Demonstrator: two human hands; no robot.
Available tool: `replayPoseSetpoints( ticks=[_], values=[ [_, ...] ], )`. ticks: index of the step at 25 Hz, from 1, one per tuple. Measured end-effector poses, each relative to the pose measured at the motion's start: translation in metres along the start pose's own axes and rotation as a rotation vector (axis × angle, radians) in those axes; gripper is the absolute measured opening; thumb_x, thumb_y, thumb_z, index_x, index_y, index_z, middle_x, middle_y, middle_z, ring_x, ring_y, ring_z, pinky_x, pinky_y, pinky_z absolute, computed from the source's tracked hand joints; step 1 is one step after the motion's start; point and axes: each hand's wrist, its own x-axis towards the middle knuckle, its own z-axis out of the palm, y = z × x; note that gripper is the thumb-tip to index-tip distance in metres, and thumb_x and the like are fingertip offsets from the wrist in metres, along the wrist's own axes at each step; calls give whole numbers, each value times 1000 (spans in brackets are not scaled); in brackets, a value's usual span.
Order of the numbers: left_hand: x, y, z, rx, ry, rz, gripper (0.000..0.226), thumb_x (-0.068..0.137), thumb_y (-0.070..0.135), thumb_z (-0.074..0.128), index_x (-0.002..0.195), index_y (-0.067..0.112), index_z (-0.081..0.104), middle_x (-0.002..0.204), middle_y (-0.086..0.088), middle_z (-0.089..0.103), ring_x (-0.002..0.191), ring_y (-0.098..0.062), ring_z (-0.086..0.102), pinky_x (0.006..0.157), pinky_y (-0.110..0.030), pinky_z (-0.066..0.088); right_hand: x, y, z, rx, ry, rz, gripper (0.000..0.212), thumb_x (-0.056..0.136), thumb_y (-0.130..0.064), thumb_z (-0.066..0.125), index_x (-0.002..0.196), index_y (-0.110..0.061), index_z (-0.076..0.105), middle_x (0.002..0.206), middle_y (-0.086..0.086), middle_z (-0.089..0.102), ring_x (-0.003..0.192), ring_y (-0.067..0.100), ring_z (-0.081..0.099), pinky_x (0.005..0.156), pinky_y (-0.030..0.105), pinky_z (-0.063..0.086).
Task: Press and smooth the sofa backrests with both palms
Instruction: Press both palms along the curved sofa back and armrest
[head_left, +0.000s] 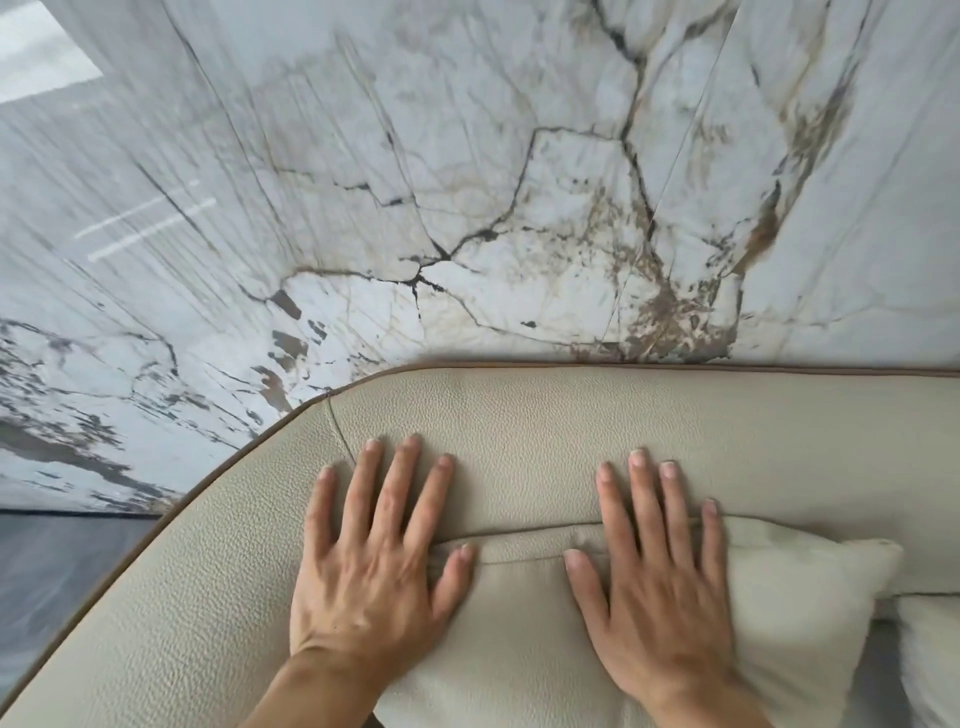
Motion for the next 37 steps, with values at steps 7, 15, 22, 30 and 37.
replayPoseSetpoints(
  ticks=[7, 15, 22, 30, 37],
  values=[
    [9, -4, 7, 6, 28, 14, 73, 85, 60, 38, 146, 21, 34, 153, -8, 36, 142, -31, 26, 114, -58, 17, 10, -1, 17, 15, 40, 4, 71, 94, -59, 14, 152, -18, 14, 161, 8, 14, 147, 32, 14, 114, 61, 14],
    [10, -2, -9, 20, -70, 15, 69, 91, 59, 28, 147, 20, 33, 153, -8, 37, 143, -29, 27, 114, -57, 17, 9, -4, -6, 6, -59, -4, 73, 90, -56, 28, 151, -18, 18, 160, 9, 20, 147, 31, 15, 115, 58, 17],
    [-43, -8, -47, -96, -78, -44, 66, 93, 55, 21, 144, 16, 40, 151, -9, 40, 142, -29, 29, 116, -47, 14, -9, -12, -65, 40, -152, 14, 67, 93, -58, 14, 151, -32, -9, 162, -5, -13, 148, 17, -11, 117, 45, -9],
    [-103, -19, -129, -121, 57, -53, 65, 95, 54, 19, 142, 15, 43, 144, -12, 48, 136, -33, 39, 112, -48, 16, -55, -42, -168, 38, -34, -54, 65, 94, -56, 14, 151, -34, -8, 161, -7, -17, 147, 15, -14, 114, 44, -15],
    [-126, -57, -223, -73, 124, -52, 66, 92, 54, 24, 144, 16, 39, 147, -11, 45, 138, -32, 35, 113, -49, 14, -89, -72, -259, -3, 32, -46, 64, 95, -57, 11, 145, -33, -21, 157, -8, -26, 146, 14, -19, 112, 42, -22]
  ],
)
